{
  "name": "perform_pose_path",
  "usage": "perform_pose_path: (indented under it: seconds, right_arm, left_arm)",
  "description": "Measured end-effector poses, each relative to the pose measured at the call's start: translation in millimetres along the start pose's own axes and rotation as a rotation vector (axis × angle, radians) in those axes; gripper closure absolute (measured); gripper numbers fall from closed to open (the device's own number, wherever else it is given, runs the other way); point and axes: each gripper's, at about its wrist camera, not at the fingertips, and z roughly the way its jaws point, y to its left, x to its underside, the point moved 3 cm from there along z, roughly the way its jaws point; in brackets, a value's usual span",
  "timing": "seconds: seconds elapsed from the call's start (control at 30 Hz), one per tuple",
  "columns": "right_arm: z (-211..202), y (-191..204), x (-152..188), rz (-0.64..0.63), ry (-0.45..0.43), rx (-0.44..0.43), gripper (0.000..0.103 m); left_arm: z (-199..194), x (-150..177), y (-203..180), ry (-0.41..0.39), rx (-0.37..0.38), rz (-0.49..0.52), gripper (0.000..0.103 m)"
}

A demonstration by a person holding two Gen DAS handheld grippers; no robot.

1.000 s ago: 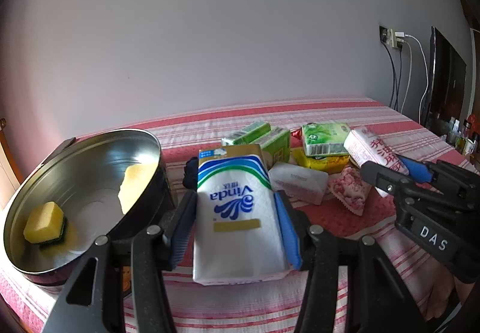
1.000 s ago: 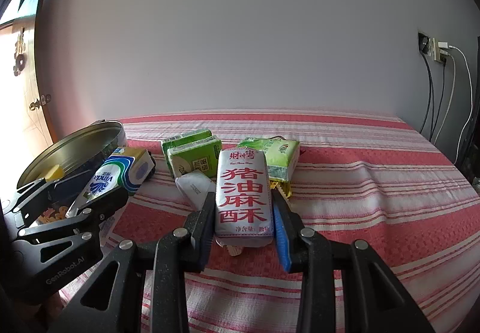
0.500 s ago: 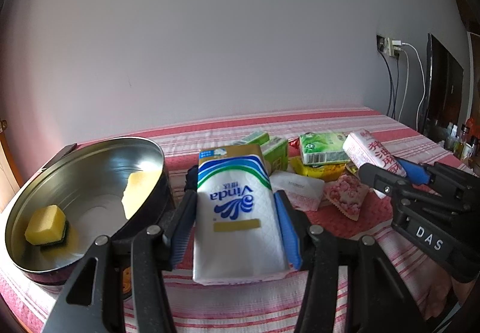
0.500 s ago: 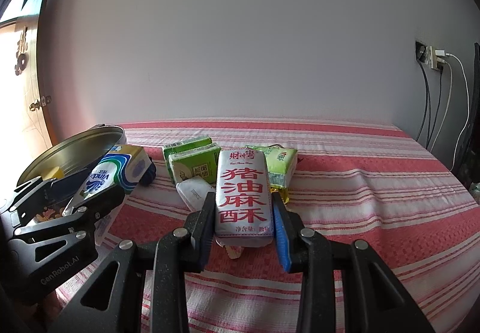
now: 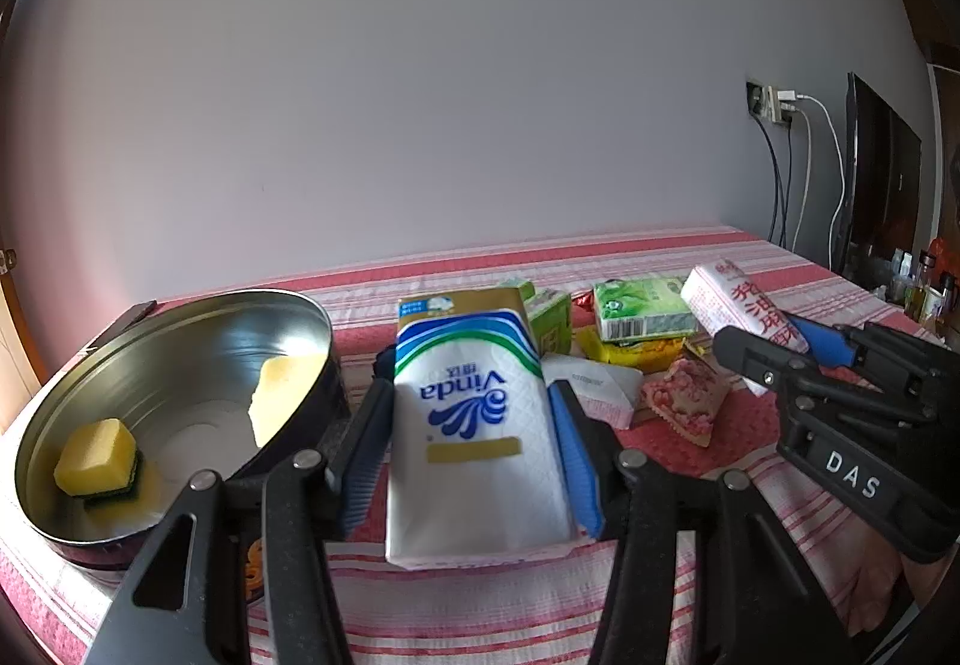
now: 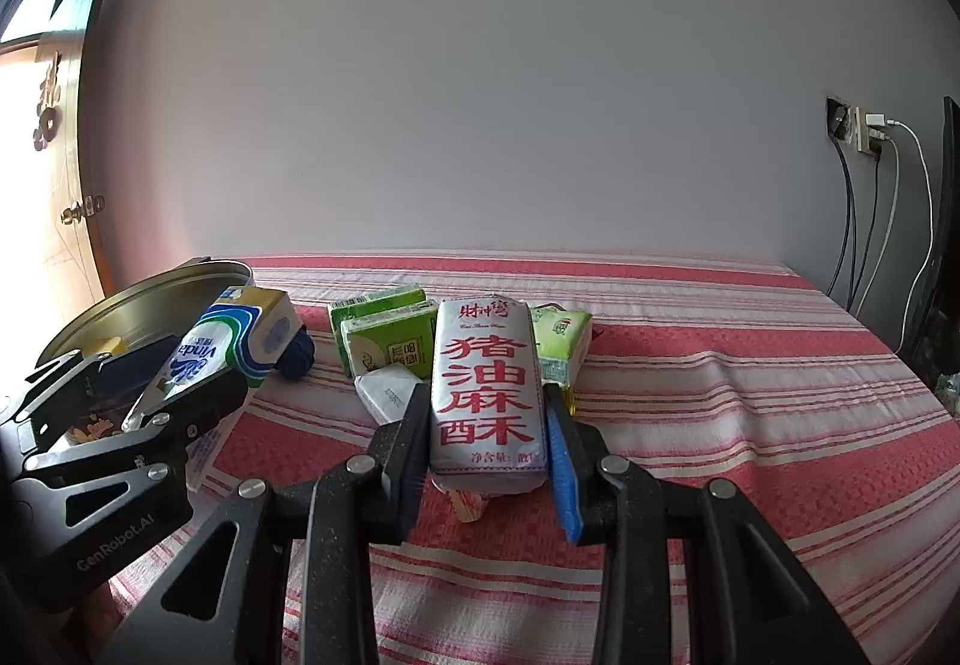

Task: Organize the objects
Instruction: 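Carry the Vinda pack and red-lettered packet over the metal pot with both grippers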

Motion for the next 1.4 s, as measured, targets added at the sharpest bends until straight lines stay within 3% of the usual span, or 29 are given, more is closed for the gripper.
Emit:
perform_pose_path:
  seconds: [1.13, 1.4]
  right_arm:
    - [-13, 4, 1, -0.032, -0.090, 0.021, 0.066]
    - [-10, 23, -6, -0.084, -0.071, 0.000, 0.066]
  left_arm:
    - [-19, -1, 8, -0.104, -0.011, -0.017, 0.051]
    - [-37, -10, 40, -0.164, -0.084, -0.046, 0.051]
